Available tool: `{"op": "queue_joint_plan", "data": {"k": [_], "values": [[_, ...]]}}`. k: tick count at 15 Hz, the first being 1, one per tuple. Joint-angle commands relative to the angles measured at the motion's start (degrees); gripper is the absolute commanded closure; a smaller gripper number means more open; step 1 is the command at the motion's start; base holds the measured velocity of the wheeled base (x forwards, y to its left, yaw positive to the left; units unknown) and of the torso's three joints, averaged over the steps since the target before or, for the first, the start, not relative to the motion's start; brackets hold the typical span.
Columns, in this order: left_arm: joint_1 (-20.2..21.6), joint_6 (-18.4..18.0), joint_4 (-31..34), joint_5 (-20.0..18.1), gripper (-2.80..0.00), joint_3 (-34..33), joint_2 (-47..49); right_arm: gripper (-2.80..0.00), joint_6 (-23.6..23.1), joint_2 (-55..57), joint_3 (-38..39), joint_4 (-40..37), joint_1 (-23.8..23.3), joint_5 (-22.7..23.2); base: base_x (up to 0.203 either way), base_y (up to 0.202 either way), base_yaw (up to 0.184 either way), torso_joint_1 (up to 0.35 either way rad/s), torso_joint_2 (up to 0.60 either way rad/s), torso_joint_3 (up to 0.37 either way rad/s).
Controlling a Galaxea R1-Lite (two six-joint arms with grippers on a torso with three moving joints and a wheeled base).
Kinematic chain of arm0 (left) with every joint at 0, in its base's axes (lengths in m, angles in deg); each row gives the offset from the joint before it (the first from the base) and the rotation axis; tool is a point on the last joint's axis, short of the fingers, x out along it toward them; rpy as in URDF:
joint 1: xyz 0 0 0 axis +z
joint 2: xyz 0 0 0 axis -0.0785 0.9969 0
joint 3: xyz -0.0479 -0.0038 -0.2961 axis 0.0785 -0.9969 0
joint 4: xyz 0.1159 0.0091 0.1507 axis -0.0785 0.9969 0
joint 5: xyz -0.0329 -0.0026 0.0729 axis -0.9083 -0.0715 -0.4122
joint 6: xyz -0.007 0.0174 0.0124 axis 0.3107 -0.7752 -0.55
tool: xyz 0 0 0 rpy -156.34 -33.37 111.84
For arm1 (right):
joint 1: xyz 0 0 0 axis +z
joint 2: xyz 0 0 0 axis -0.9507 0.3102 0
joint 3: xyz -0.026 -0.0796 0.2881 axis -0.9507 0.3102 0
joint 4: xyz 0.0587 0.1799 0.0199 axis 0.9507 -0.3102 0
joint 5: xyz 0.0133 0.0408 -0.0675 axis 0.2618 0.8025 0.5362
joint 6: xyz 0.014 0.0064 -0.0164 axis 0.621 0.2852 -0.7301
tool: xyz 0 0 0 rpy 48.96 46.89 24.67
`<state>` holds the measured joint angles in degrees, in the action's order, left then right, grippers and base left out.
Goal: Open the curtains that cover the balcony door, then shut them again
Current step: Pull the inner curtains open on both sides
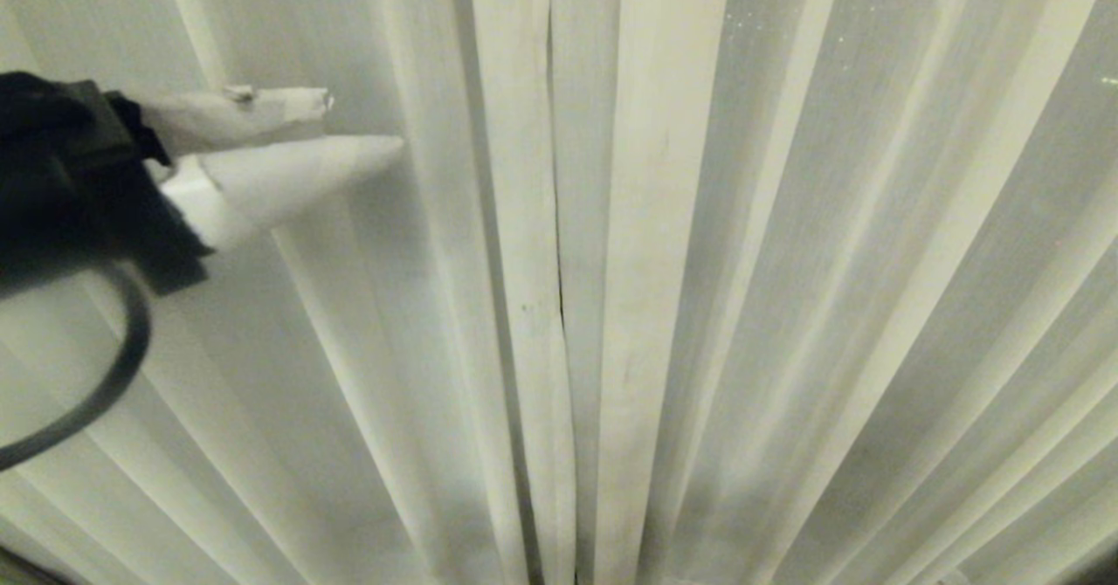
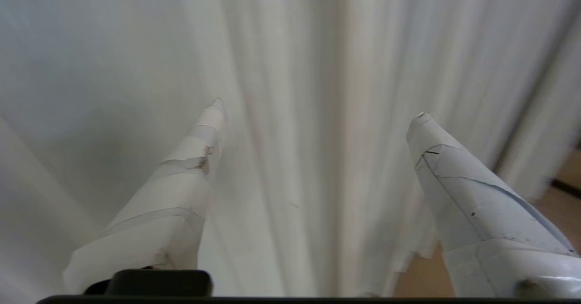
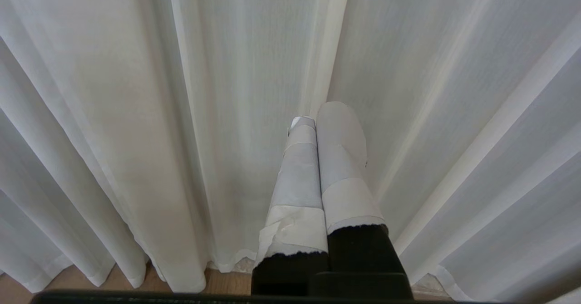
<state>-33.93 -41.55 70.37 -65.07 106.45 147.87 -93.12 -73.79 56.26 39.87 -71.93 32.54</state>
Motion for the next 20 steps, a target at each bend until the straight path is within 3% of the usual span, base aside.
{"op": "queue_joint_plan", "data": {"k": [1, 9, 12, 20], "values": [[-4.46, -1.2, -1.52, 8.47, -2.8, 3.31, 7.75, 0.0, -0.05, 0.09, 0.01, -0.02, 0.0, 0.05, 0.0, 0.0, 0.0, 0.0, 0.0, 0.0], [-5.98, -2.0, -6.75, 23.96, -2.8, 14.08, 21.13, 0.0, -0.05, 0.09, -0.01, -0.02, 0.0, 0.05, 0.0, 0.0, 0.0, 0.0, 0.0, 0.0], [-5.91, -4.83, -9.37, 29.77, -2.8, 18.2, 25.6, 0.0, -0.05, 0.09, 0.07, -0.02, 0.0, 0.05, 0.0, 0.0, 0.0, 0.0, 0.0, 0.0], [-4.94, -7.6, -10.42, 32.69, -2.8, 22.59, 30.55, 0.0, -0.05, 0.09, 0.07, -0.02, 0.0, 0.05, 0.0, 0.0, 0.0, 0.0, 0.0, 0.0]]}}
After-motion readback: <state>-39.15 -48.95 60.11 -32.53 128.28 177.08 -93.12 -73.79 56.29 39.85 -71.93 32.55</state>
